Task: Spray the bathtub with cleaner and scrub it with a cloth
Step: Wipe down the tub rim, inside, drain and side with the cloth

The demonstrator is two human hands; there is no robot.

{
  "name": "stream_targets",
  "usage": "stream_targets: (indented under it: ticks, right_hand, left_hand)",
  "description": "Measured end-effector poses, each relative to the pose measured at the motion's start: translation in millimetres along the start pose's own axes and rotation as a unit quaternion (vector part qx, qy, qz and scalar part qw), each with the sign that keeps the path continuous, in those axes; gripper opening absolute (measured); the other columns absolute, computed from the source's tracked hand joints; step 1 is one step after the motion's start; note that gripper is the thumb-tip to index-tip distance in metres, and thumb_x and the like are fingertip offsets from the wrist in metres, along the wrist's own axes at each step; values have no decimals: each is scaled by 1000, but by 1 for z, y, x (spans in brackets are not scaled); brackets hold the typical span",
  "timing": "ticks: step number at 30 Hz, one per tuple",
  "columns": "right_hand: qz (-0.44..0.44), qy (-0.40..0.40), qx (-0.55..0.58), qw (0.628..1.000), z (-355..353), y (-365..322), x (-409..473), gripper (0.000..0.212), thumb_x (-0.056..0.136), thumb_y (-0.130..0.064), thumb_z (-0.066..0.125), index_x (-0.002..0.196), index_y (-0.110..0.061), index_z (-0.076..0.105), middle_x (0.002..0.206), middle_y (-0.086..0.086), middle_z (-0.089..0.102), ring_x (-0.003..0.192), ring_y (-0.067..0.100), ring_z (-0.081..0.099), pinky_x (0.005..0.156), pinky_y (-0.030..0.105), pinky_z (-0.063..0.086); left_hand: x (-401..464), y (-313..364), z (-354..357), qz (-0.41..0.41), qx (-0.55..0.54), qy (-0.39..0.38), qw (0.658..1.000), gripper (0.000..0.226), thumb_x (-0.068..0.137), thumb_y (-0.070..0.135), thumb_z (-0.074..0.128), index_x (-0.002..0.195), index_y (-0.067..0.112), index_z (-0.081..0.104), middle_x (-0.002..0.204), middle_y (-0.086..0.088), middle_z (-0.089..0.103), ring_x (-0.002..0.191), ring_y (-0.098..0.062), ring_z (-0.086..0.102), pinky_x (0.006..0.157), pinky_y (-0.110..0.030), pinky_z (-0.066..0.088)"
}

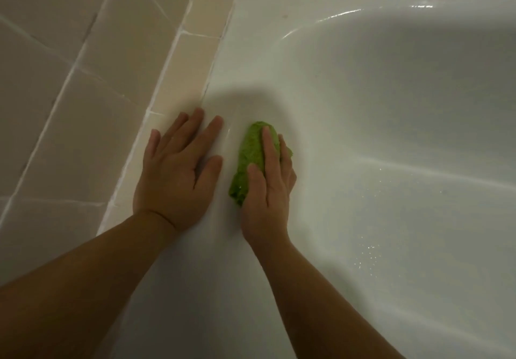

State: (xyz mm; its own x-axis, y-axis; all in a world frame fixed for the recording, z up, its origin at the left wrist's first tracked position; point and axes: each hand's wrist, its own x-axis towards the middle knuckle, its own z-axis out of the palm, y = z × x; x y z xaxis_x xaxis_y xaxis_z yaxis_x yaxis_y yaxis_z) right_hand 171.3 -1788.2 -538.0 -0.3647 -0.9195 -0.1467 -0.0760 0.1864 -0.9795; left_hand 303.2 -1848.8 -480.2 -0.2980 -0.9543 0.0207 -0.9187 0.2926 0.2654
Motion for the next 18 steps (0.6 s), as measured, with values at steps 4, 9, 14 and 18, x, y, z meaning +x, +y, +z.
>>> stream_targets:
  ticks: [4,9,14,18]
  right_hand:
    - [13,33,-17,999,-16,61,5,56,99,-59,39,151,-61,19,169,-13,20,154,4,16,125,36,18]
    - [269,80,-38,959,-48,161,9,73,89,-73,37,157,-48,28,168,11,20,152,31,25,124,47,22]
    - [434,133,-68,889,-57,205,15,55,105,-59,35,158,-48,25,159,19,32,143,42,31,122,55,22]
    - [421,178,12,889,-40,157,58,55,100,-62,32,154,-53,31,156,12,37,138,41,38,119,58,28]
  left_hand:
    - [4,2,-1,-3,-3,2,1000,61,97,50,38,158,40,34,167,5,29,156,-15,20,127,-50,9]
    - [12,2,0,-1,-7,-1,1000,62,96,50,41,157,41,34,167,6,28,156,-13,18,127,-51,7]
    - [30,3,1,10,-5,-10,1000,63,96,50,41,158,41,33,168,8,25,157,-12,14,128,-48,2]
    - [42,5,1,23,-2,-18,1000,64,96,51,40,159,42,30,169,8,23,157,-13,13,128,-48,2]
